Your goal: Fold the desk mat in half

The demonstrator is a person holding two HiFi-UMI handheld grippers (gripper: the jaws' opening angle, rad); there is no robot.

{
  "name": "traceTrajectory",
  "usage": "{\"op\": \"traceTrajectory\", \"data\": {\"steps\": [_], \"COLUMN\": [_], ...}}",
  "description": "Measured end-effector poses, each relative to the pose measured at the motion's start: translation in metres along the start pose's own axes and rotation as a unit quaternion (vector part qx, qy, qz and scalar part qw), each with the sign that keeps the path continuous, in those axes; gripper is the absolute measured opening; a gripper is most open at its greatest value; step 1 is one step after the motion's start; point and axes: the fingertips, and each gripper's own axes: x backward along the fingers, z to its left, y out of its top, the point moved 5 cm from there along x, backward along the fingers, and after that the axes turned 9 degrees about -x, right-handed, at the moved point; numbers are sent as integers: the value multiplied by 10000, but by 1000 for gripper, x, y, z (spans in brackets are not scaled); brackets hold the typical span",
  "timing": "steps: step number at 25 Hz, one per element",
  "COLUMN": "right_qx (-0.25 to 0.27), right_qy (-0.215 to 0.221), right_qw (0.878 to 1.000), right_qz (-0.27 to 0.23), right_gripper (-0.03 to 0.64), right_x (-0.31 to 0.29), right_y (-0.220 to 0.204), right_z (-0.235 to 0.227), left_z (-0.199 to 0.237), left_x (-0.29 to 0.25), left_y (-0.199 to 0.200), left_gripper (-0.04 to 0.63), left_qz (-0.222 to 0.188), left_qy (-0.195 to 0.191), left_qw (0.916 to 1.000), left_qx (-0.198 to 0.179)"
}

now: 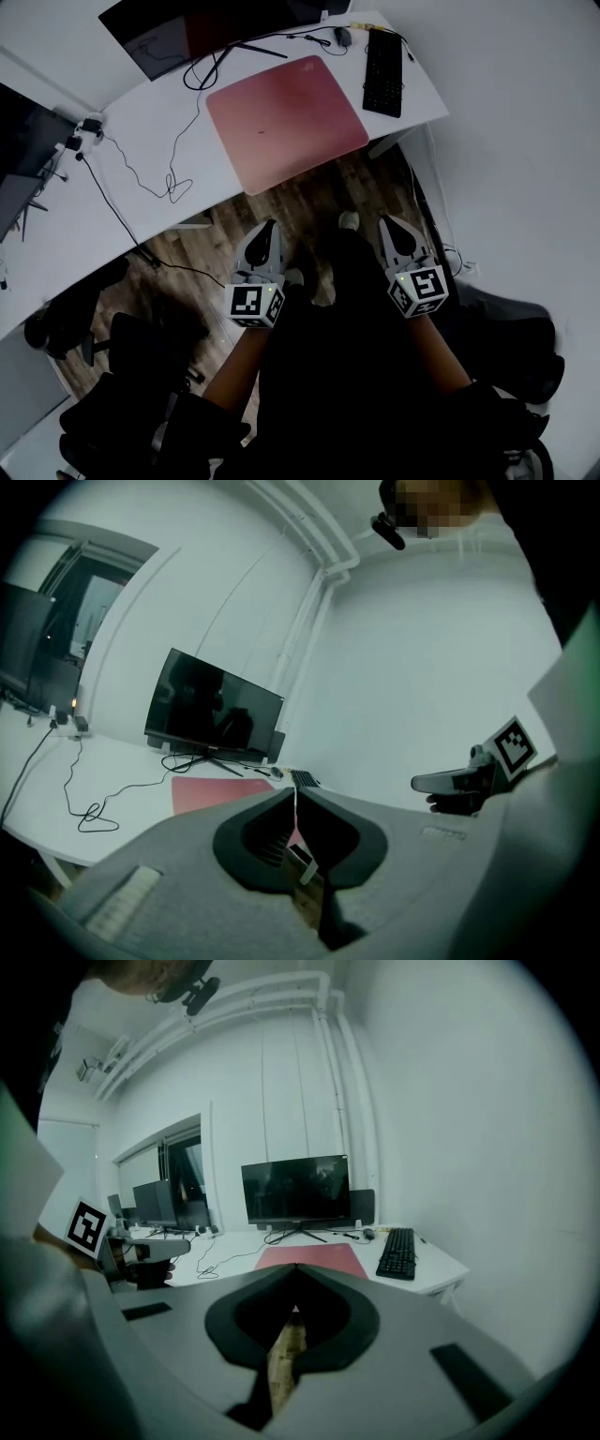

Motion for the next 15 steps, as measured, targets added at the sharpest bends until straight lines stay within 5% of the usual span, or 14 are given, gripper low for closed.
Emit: {"op": "traceTrajectory", "data": {"steps": [9, 15], "right_qx": [137, -165], "right_qy": [664, 788], "right_qw": [9975, 9962], "right_qz": [183, 326], "right_gripper": [-5, -5], "right_x": [-64, -105], "right_y": [31, 41], "right_z": [-81, -141], "left_z": [0, -2], "left_x": [-66, -126], "left_y": [-6, -10], "left_gripper": [23, 23], "left_qz": [227, 649], "left_qy": [792, 966], "left_qw": [9966, 9917], "left_qx": [-34, -538]}}
